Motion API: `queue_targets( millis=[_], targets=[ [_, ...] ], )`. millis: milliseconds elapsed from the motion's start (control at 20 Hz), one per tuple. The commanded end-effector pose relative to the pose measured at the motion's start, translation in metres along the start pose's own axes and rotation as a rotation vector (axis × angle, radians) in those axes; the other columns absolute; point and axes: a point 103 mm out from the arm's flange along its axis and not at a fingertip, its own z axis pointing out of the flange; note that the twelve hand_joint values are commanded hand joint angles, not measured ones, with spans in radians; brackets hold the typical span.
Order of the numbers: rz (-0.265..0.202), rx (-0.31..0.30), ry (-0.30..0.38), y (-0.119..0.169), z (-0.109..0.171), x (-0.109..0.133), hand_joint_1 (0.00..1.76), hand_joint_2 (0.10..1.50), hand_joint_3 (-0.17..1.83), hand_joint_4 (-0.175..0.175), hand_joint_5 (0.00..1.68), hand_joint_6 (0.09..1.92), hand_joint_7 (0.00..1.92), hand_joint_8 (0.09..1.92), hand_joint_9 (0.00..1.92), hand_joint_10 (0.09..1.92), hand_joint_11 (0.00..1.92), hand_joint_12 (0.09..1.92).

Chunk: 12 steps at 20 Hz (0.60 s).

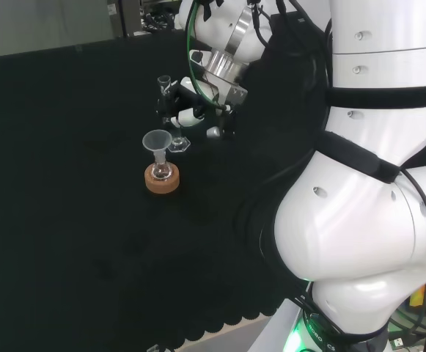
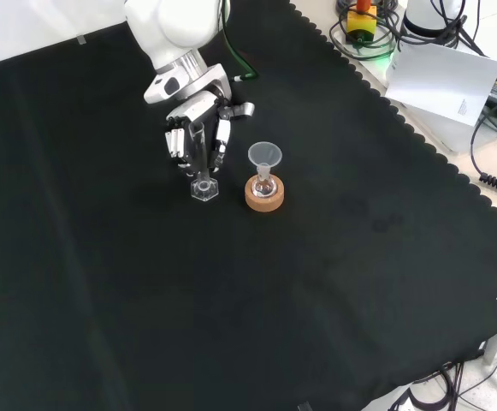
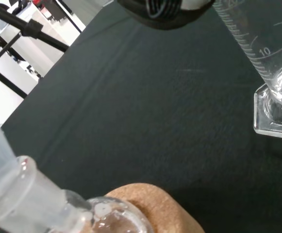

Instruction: Put the graduated cylinder back on the table.

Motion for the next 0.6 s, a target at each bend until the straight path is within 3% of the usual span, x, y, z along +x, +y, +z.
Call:
queue_targets(
  millis=[50, 600],
  targets=[
    [0.003, -0.024, 0.012, -0.0016, 0.0011, -0.0083, 1.36, 1.15, 0.00, -0.123, 0.98, 0.80, 0.91, 1.17, 1.37, 0.24, 1.12, 0.72],
    [-0.010, -0.011, -0.025, -0.0019, 0.0040, -0.0108, 1.35, 1.16, 0.00, -0.118, 0.95, 0.82, 0.88, 1.21, 1.35, 0.24, 1.09, 0.76]
  ],
)
